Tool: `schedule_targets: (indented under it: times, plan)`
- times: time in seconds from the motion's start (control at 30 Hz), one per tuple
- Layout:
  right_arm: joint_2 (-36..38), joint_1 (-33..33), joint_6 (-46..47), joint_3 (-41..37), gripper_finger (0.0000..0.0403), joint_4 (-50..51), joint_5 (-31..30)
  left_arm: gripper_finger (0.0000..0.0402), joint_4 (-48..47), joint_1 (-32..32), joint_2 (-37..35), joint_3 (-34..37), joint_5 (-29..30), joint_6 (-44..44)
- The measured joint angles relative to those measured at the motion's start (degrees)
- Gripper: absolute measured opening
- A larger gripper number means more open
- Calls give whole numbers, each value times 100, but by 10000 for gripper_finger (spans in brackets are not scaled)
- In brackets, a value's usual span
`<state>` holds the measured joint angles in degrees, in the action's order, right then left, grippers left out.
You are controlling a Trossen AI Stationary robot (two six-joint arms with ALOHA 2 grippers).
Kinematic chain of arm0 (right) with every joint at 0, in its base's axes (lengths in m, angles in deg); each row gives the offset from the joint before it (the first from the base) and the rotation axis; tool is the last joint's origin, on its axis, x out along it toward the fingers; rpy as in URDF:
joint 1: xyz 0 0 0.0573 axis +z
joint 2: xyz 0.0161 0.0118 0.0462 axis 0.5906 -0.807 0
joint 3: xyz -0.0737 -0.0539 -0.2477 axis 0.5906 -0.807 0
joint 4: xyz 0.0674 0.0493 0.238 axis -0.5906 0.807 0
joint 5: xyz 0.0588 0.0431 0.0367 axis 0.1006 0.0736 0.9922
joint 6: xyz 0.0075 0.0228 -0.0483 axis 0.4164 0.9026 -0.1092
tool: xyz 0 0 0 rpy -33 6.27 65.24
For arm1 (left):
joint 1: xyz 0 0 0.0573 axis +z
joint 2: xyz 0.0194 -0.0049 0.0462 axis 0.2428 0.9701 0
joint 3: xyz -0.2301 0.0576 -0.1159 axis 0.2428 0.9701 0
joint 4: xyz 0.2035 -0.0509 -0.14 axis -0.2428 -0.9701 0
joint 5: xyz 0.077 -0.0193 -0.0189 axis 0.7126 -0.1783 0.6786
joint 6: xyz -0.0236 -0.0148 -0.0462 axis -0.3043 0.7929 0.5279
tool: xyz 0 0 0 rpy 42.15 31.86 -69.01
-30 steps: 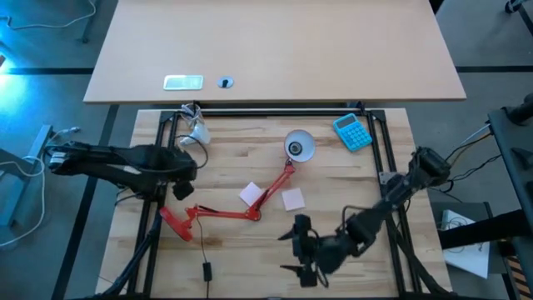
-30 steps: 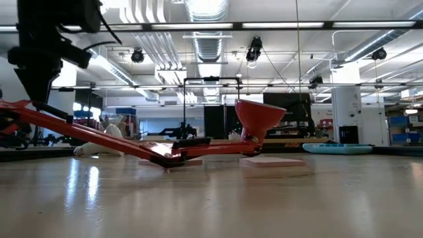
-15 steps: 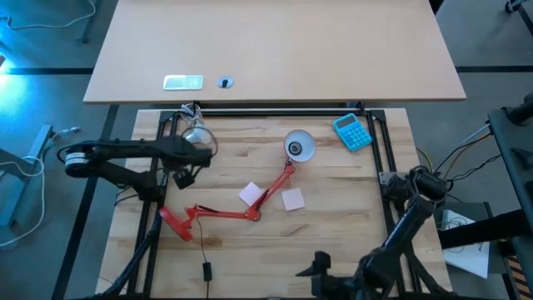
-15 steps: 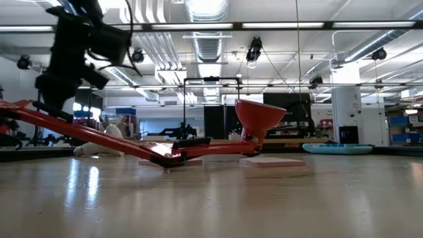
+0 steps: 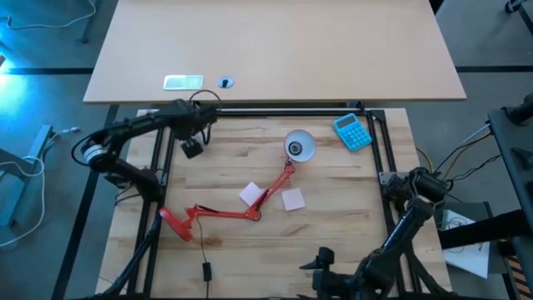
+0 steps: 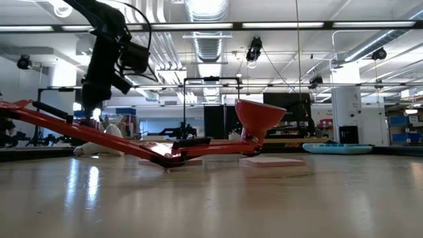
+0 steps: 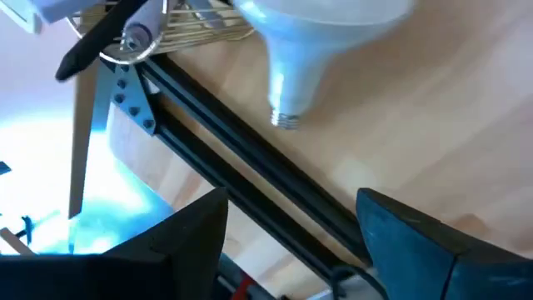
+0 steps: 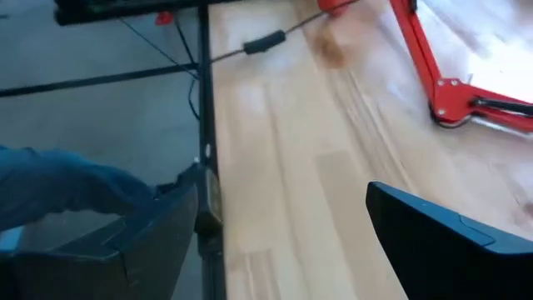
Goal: Screw lightbulb
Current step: Insert the lightbulb into the red lamp
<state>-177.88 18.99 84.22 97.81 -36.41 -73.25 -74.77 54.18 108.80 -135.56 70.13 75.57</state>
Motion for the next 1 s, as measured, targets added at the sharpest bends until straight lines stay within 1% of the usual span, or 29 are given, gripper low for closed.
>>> schedule_targets:
  times: [0.13, 0.3, 0.4, 0.63, 0.77, 0.87, 1.0]
  plan:
    - [0, -46, 245, -15, 343, 223, 124, 256, 679, 193, 144, 114, -160, -685]
    - [29, -123, 590, -16, 344, 349, 245, 256, 1406, 200, 213, 296, -113, -1640]
    - [70, -160, 622, -17, 343, 360, 296, 256, 1792, 301, 248, 499, -110, -1994]
    - [298, -303, 325, -20, 344, 439, 443, 256, 2256, 434, 241, 1052, -108, -2267]
    - [430, -368, 189, -20, 344, 604, 438, 256, 2845, 375, 241, 1383, -171, -2313]
    - [498, -427, 119, -22, 344, 734, 448, 256, 3373, 193, 239, 1506, -649, -2293]
    - [711, -665, -74, -22, 344, 1106, 561, 256, 3884, -265, 231, 1526, -1179, -2170]
